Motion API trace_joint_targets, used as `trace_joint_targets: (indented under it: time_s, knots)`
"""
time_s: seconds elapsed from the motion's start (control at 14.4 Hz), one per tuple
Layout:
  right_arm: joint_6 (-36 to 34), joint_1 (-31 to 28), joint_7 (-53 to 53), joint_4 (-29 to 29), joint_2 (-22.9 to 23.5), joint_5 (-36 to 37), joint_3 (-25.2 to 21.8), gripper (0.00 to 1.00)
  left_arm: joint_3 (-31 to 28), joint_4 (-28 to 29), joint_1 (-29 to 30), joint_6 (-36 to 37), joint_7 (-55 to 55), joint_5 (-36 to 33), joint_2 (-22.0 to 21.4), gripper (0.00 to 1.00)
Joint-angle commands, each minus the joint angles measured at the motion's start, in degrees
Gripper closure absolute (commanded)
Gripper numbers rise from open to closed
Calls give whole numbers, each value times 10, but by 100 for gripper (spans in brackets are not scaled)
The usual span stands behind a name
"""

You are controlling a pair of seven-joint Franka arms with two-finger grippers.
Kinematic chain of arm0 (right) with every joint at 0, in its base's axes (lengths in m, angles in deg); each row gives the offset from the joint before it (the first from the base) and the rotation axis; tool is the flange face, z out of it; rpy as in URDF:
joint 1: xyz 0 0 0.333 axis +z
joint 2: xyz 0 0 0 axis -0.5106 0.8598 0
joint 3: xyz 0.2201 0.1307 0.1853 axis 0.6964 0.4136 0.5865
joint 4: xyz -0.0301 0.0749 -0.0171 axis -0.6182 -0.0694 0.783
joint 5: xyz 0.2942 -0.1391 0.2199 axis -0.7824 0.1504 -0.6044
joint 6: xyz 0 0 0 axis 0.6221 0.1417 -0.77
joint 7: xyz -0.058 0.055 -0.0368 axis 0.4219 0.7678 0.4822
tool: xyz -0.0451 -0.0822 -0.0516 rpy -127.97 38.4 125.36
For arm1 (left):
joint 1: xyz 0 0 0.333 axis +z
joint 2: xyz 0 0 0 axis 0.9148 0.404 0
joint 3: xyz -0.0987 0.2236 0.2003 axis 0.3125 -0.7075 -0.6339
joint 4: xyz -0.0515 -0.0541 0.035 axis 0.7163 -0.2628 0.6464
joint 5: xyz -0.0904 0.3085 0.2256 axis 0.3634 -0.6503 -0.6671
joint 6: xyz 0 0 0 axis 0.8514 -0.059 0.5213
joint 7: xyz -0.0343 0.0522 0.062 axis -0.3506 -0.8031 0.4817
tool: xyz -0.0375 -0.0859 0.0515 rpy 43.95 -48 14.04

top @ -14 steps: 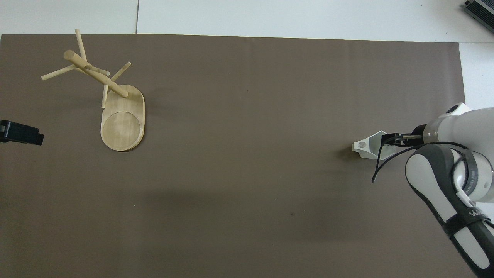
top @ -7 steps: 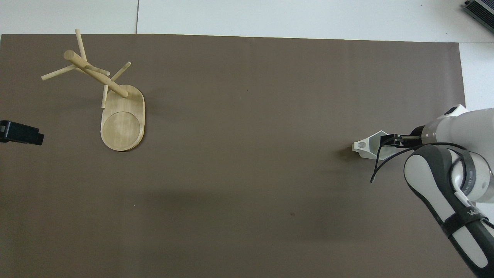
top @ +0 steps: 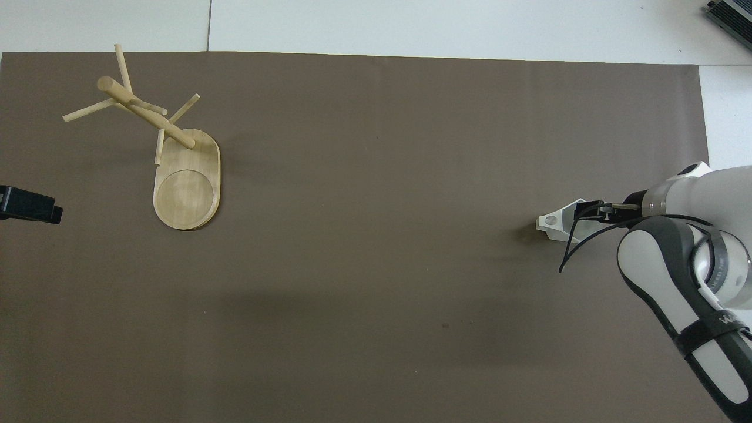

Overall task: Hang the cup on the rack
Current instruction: 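Lift the mug with the right gripper while the left gripper approaches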

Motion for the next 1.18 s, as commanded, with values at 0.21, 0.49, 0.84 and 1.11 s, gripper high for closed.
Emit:
trace_joint_targets:
  time_s: [0.21,0.49,0.84,1.11]
  knots:
    - [9,-3,-8,6,-1,-9,2,0,2,41,10,-16,-1,-6,-29,0]
    - [8,-3,-9,6,-1,-9,3,41,3,41,7,-16,-23,-6,-29,0]
    - [4,-3,-10,5,-2,-9,3,82,3,39,3,-16,-22,-6,-28,0]
    - [-4,-3,-10,-1,-1,-9,3,87,4,40,3,-14,-49,-6,-29,0]
